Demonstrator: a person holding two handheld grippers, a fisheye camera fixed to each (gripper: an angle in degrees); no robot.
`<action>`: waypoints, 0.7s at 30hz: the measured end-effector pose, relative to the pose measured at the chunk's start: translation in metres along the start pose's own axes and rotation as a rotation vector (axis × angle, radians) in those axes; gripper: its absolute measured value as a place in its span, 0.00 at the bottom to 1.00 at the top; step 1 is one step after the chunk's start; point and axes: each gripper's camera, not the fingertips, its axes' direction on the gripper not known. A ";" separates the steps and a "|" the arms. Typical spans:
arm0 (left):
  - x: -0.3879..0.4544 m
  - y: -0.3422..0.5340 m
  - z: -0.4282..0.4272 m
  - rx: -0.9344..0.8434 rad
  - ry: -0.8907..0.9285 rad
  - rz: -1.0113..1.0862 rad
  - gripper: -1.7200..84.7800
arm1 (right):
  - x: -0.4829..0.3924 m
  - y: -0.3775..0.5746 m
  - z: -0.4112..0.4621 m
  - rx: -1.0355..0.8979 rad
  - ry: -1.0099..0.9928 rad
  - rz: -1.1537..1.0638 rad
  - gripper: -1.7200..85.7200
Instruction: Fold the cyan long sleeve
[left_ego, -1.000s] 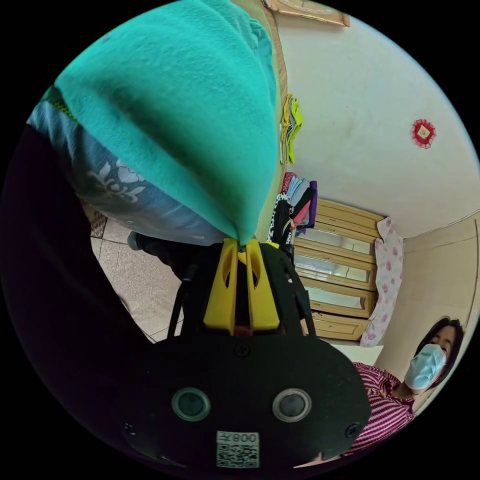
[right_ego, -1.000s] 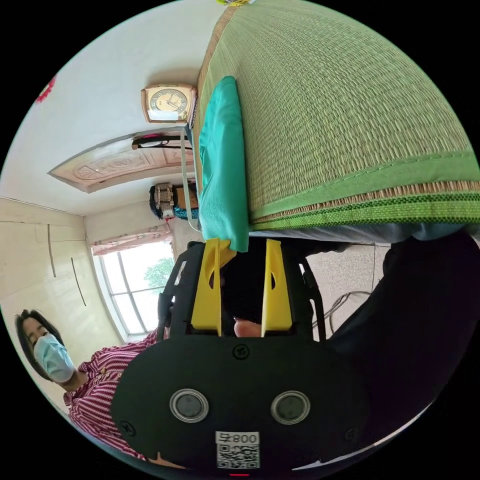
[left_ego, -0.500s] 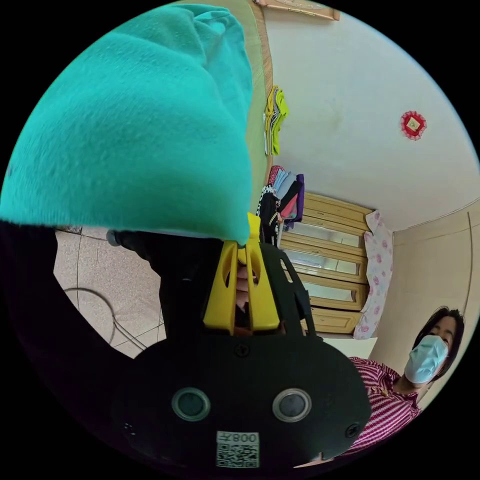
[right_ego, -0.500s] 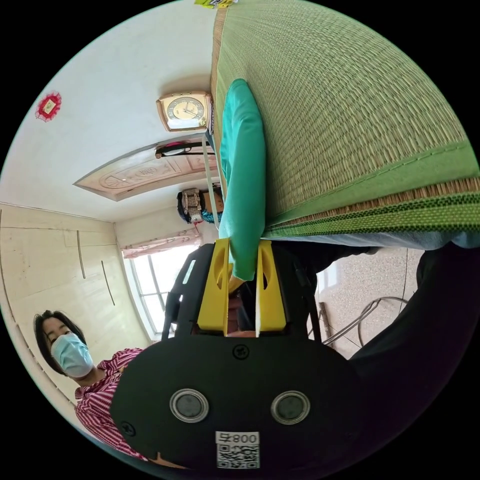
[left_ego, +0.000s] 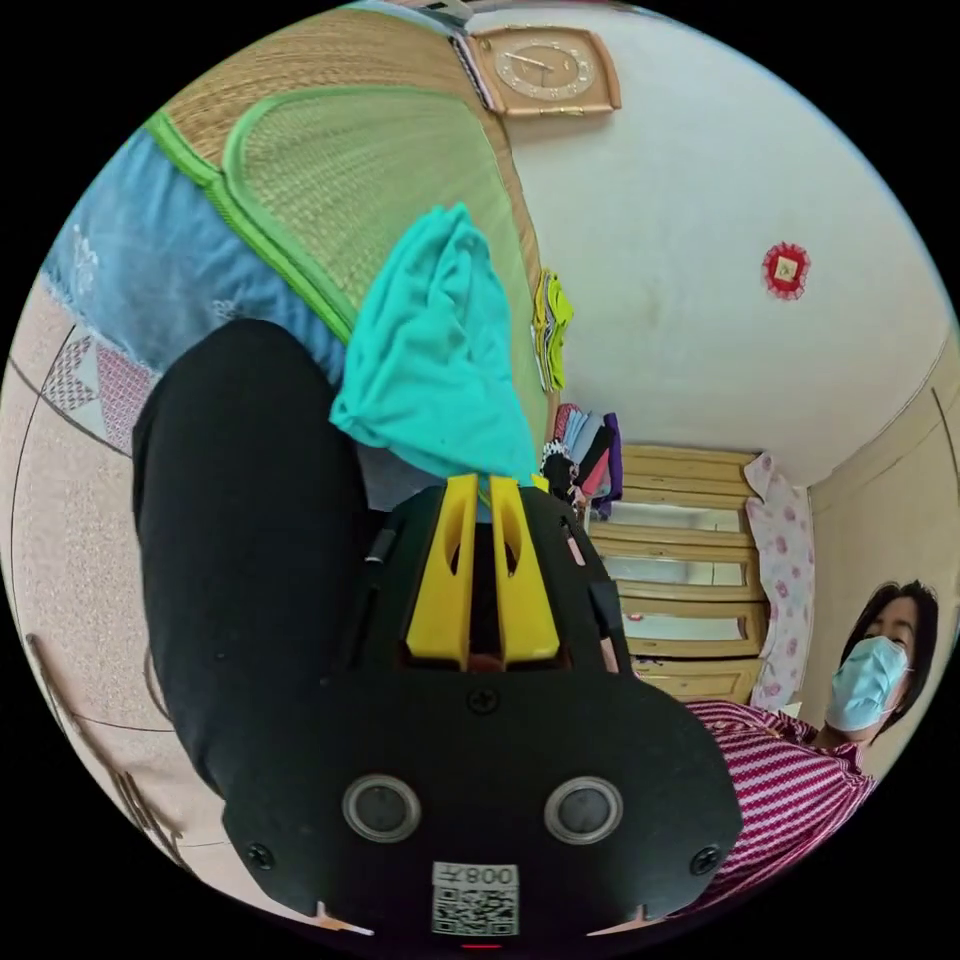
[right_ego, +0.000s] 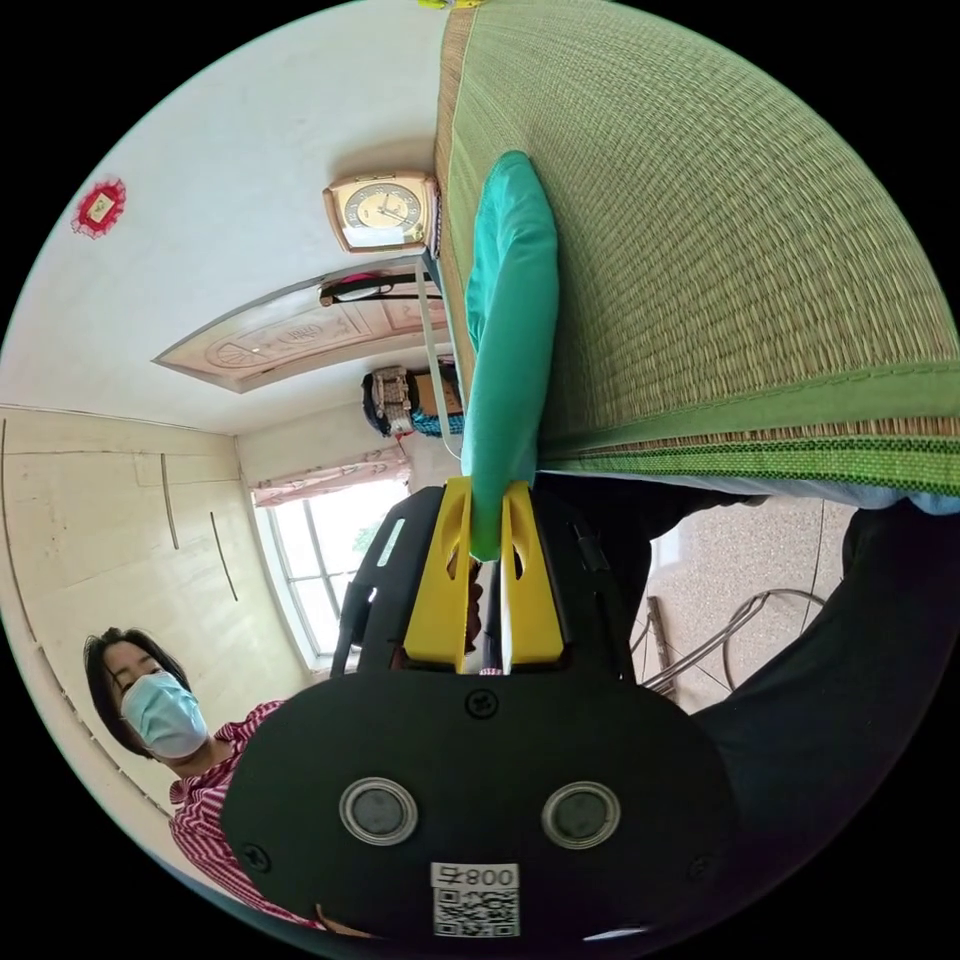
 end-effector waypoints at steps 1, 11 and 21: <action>-0.003 0.001 -0.004 0.018 -0.003 -0.008 0.07 | -0.002 -0.001 -0.001 -0.002 0.004 0.000 0.07; -0.031 -0.018 -0.024 0.047 -0.051 -0.034 0.14 | -0.006 0.000 -0.007 0.005 0.013 0.017 0.07; -0.041 -0.044 0.004 -0.140 -0.145 0.039 0.17 | -0.007 -0.002 -0.007 0.016 0.016 0.036 0.08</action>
